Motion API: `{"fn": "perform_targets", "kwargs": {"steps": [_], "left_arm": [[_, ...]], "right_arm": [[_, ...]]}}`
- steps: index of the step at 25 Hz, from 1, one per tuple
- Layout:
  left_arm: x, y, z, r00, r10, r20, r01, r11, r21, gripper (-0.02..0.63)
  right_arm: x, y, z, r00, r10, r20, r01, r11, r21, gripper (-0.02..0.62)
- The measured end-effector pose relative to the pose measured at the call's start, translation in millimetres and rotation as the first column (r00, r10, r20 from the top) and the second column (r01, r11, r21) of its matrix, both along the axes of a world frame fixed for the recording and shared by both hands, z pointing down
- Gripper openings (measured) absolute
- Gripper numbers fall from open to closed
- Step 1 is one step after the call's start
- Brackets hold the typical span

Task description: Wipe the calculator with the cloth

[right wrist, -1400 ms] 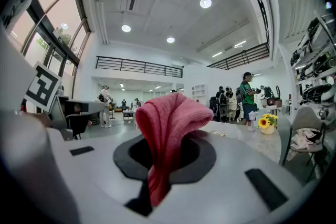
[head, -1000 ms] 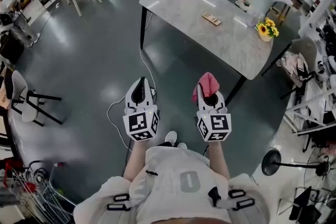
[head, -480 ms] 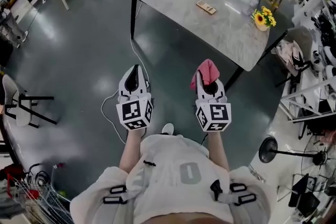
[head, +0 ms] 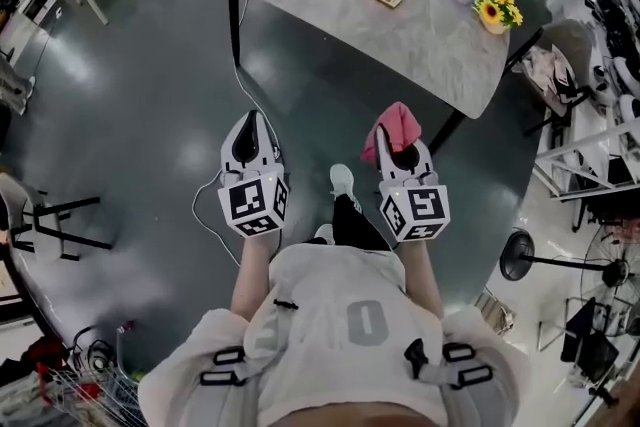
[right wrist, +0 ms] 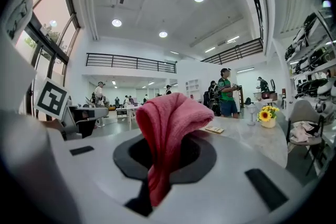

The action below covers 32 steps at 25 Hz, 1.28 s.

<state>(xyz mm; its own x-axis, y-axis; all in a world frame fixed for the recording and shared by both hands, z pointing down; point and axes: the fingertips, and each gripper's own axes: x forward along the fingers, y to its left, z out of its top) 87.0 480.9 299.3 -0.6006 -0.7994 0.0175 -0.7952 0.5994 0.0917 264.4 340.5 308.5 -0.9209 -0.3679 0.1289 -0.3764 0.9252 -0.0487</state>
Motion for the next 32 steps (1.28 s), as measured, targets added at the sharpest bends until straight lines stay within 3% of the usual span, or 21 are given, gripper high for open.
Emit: {"fn": "perform_targets", "kwargs": {"steps": [5, 10, 13, 22, 28, 32], "left_arm": [[-24.3, -31.9, 17.2, 0.999, -0.015, -0.040, 0.015, 1.000, 0.013, 0.021], [-49.1, -73.2, 32.7, 1.000, -0.007, -0.029, 0.007, 1.000, -0.006, 0.021], [-86.1, -109.0, 22.7, 1.000, -0.027, 0.002, 0.027, 1.000, 0.005, 0.021], [-196.6, -229.0, 2.4, 0.999, -0.050, -0.016, 0.051, 0.998, 0.022, 0.021], [-232.9, -314.7, -10.2, 1.000, 0.018, -0.003, -0.018, 0.999, 0.034, 0.021], [-238.9, -376.4, -5.2, 0.996, 0.092, 0.015, -0.092, 0.996, -0.011, 0.021]], "right_arm": [[-29.8, -34.7, 6.0, 0.999, -0.038, -0.010, 0.038, 0.999, 0.027, 0.055], [-84.4, -77.1, 18.2, 0.994, -0.105, 0.020, 0.105, 0.994, -0.038, 0.055], [-128.2, -112.9, 12.3, 0.989, -0.136, 0.053, 0.138, 0.989, -0.043, 0.055], [-250.7, -232.7, -4.7, 0.980, -0.194, 0.050, 0.197, 0.979, -0.046, 0.055], [-282.6, -309.1, -5.5, 0.983, -0.157, 0.098, 0.171, 0.971, -0.164, 0.055], [-278.3, -357.7, -1.1, 0.991, -0.092, 0.098, 0.108, 0.979, -0.170, 0.055]]}}
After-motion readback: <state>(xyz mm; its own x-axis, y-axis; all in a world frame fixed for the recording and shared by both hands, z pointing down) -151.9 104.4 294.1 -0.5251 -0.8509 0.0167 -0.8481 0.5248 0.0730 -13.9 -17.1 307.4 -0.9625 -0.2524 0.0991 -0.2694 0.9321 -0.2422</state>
